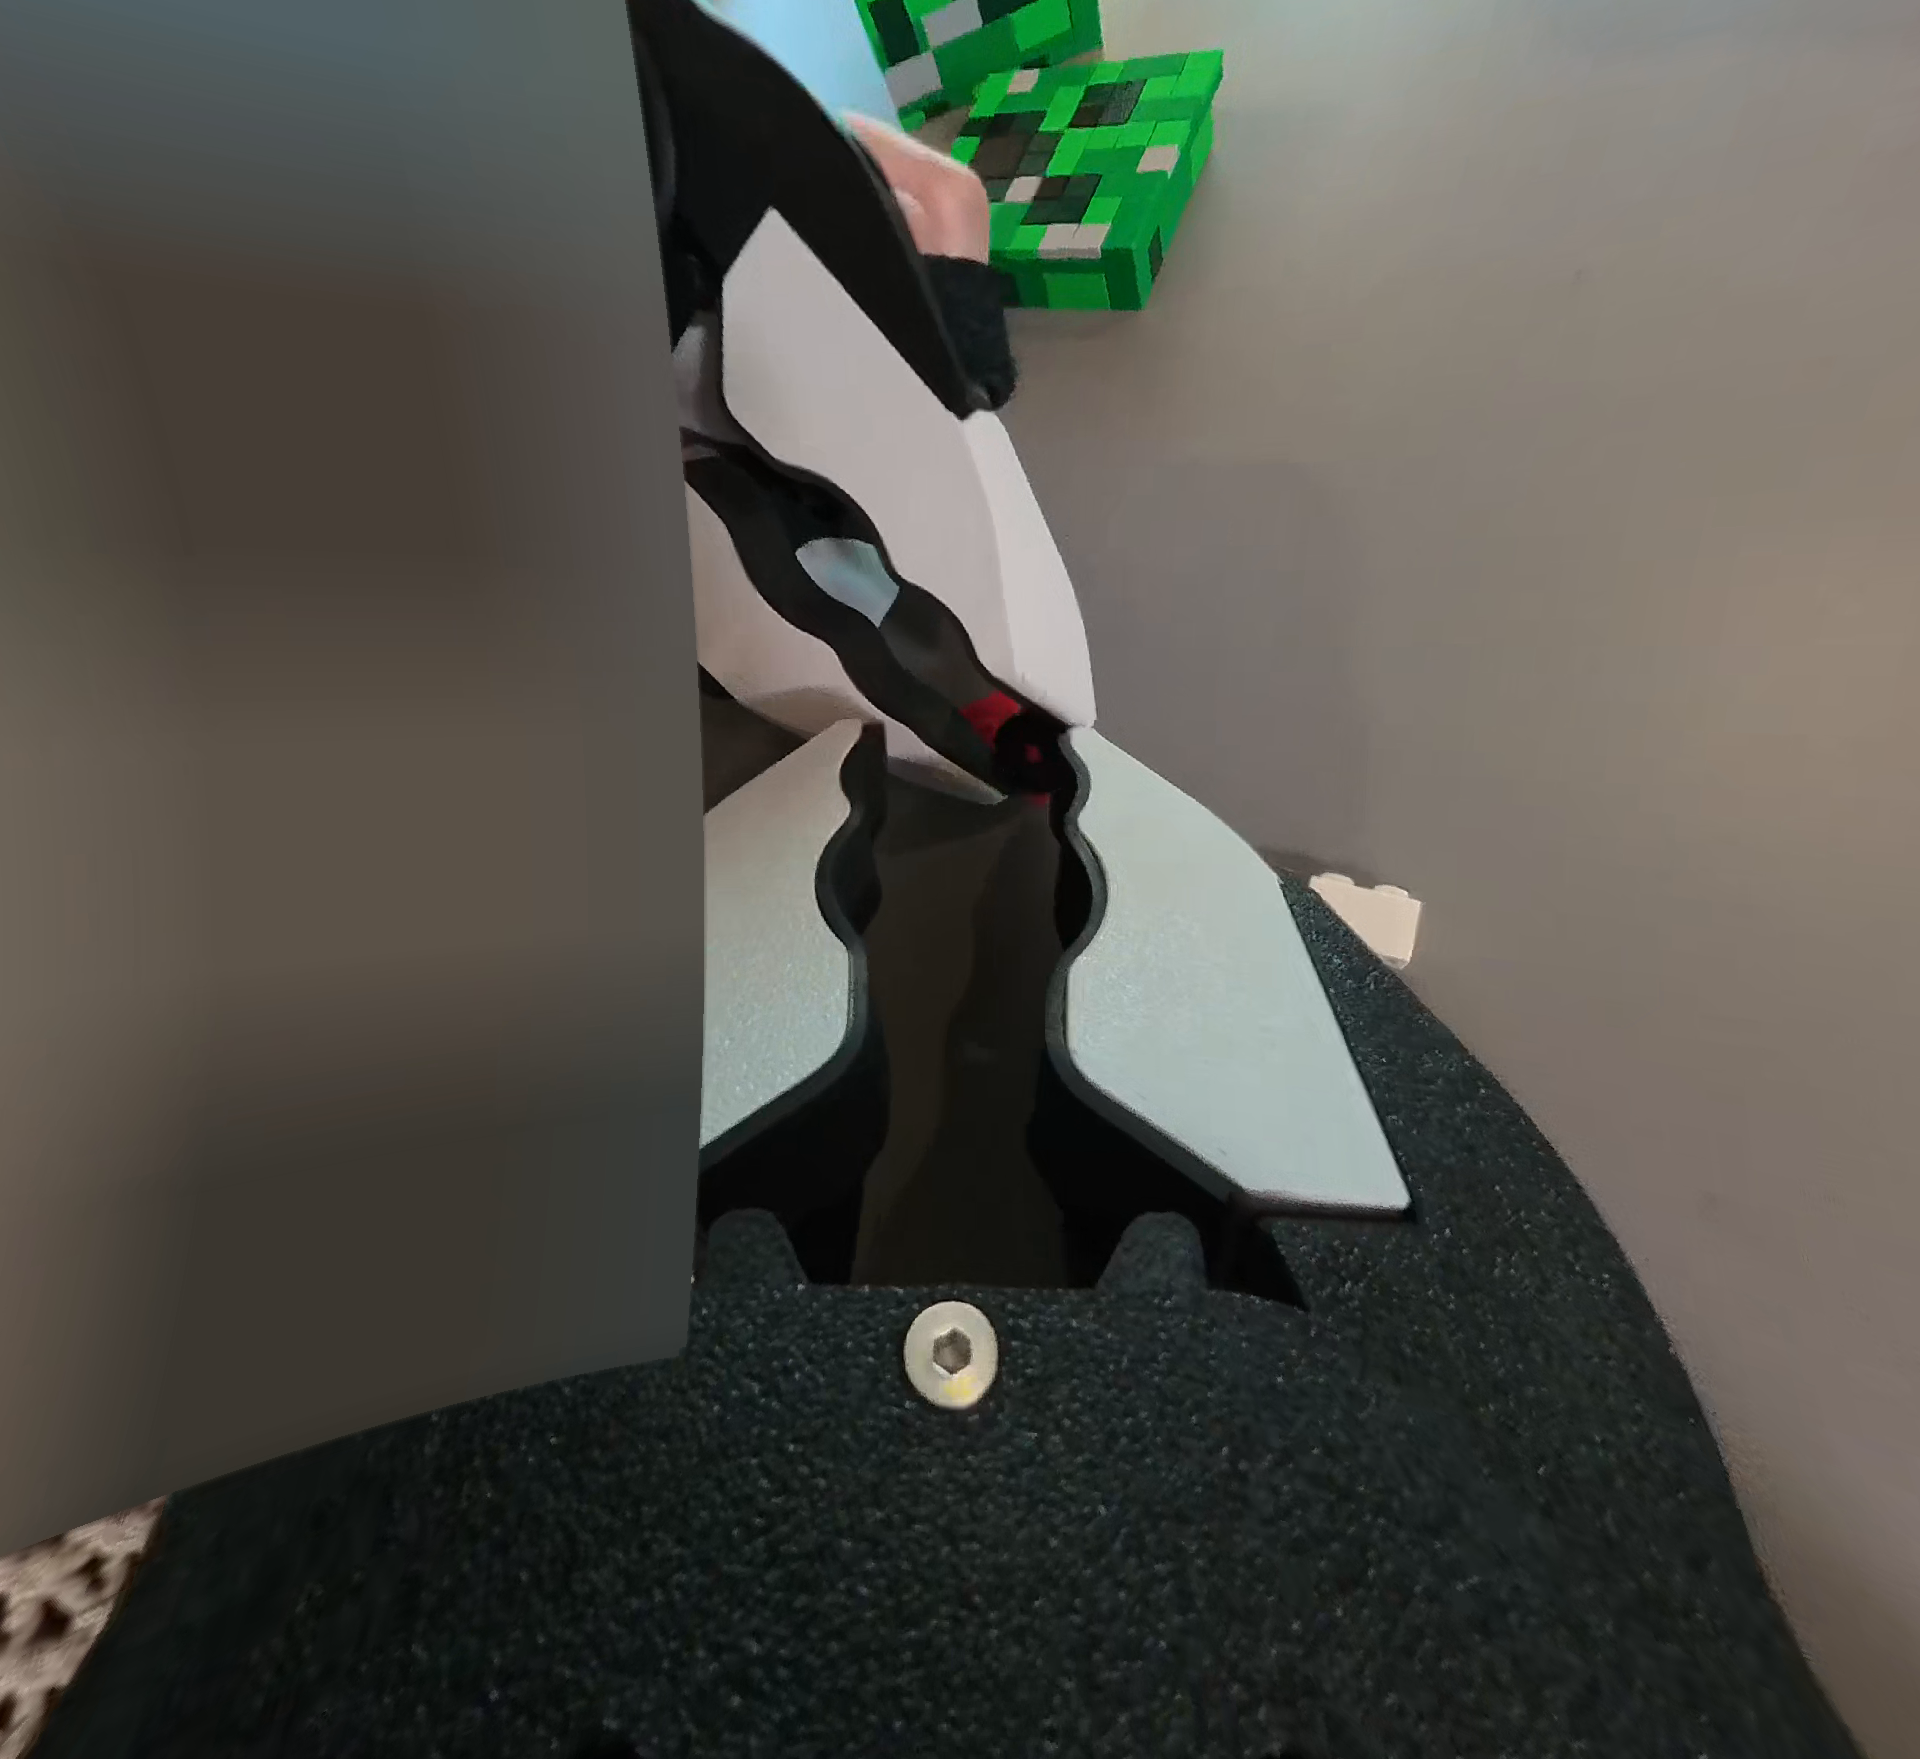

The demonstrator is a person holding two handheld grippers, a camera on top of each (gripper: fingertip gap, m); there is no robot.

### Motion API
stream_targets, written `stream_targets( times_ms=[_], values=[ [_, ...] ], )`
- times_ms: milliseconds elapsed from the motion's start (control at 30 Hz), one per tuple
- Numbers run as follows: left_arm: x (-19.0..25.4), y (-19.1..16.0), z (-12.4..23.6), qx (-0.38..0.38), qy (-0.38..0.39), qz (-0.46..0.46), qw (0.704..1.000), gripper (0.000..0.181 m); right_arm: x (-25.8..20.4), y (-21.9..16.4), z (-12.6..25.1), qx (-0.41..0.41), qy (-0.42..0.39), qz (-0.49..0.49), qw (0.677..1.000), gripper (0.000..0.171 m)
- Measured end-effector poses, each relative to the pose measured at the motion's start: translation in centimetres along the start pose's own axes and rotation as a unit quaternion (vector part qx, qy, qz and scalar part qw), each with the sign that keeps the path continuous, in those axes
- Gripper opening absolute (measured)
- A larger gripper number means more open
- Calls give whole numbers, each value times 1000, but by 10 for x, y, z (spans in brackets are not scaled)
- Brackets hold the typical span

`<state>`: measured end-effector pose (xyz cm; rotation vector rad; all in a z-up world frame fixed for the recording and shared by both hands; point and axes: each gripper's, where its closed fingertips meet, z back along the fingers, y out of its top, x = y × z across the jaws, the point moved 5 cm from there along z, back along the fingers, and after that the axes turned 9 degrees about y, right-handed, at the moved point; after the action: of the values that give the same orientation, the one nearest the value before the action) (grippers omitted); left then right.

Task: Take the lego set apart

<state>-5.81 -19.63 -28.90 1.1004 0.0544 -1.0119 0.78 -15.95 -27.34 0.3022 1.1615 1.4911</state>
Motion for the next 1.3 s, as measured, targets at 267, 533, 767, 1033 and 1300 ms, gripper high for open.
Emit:
stream_targets(
  times_ms=[267, 533, 767, 1033, 1300],
  values=[
    [-2, -2, 0, -7, -2, 26, 1000, 15, 6, 3, 7, 46, 29, -57, 997, 21],
    [2, 1, 0, 21, 14, -13, 1000, 15, 12, 1, 6, 5, -37, -27, 999, 14],
    [4, 2, -1, 27, 19, -28, 999, 15, 8, -1, 4, -8, -35, -12, 999, 18],
    [5, 2, -3, 27, 8, -27, 999, 15, 6, -2, 4, -15, -33, -12, 999, 18],
    [6, 3, -5, 19, 2, -34, 999, 15, 5, -2, 3, -20, -44, -10, 999, 16]
  ],
)
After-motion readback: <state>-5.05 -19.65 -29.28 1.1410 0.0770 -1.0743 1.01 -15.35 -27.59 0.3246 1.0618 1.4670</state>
